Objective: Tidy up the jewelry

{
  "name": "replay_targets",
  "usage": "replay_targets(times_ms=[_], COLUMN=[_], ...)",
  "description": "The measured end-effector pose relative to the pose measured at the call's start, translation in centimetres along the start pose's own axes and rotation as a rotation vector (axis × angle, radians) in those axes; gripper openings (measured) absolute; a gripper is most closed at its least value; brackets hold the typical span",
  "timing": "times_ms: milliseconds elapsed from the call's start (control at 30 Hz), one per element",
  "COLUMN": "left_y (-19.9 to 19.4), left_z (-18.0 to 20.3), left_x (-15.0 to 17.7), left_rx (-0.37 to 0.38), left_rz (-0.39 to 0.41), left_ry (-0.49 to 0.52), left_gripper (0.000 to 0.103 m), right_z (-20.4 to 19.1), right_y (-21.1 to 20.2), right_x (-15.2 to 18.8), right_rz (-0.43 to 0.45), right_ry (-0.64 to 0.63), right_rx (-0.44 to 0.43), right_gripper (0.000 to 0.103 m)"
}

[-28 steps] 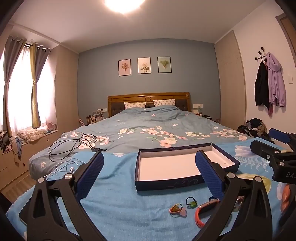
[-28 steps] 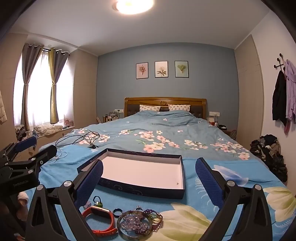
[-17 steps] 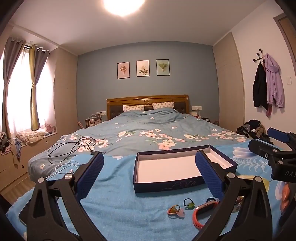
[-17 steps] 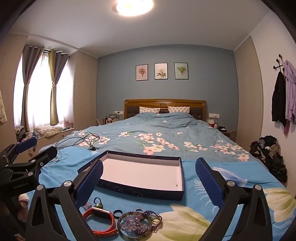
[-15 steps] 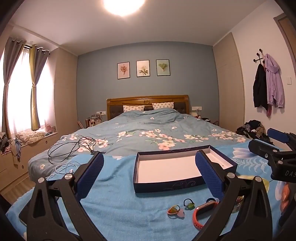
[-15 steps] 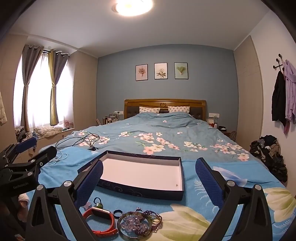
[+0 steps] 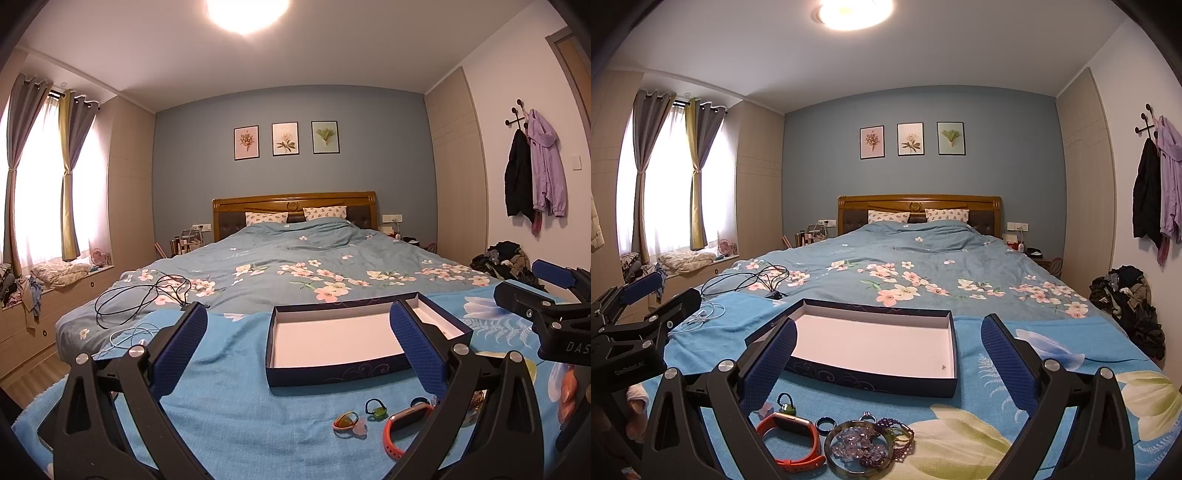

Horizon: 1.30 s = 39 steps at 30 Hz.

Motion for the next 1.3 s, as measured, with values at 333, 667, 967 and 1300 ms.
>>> replay_targets(times_ms=[333,667,967,1300], left_y=[-0.20,-0.25,-0.25,-0.20], left_z=[-0.13,-0.30,-0.42,-0.37], left_x=[-0.23,-0.22,-0.18,-0.15], left_rx=[-0.006,-0.013,-0.011,-0.012], left_rz=[0.010,0.011,0.009,0.009], left_ry=[-0.004,-0.005,-0.006,-0.007], left_gripper=[0.097,0.097,0.097,0.097], right_z=[-0.05,0.03,0.14,0.01], right_y=[0.05,0.19,0.36,0.33], right_x=[0.01,-0.12,-0.11,-0.12], right_rz=[-0.003,-0.009,-0.010,-0.009], right_ry=[0.000,0.010,0.015,0.015], right_rx=[-0.002,-0.007,-0.009,-0.008], right_gripper=[0.097,0.097,0.097,0.097])
Point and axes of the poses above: each gripper's, at about its wrist camera, not at the fingertips, and y roughly the way its jaws point, z to its right, x to its underside, the point moved 7 cm from there along y, roughly the way its jaws point, and after that the axes turned 9 degrees about -z, right-handed, at the moved point
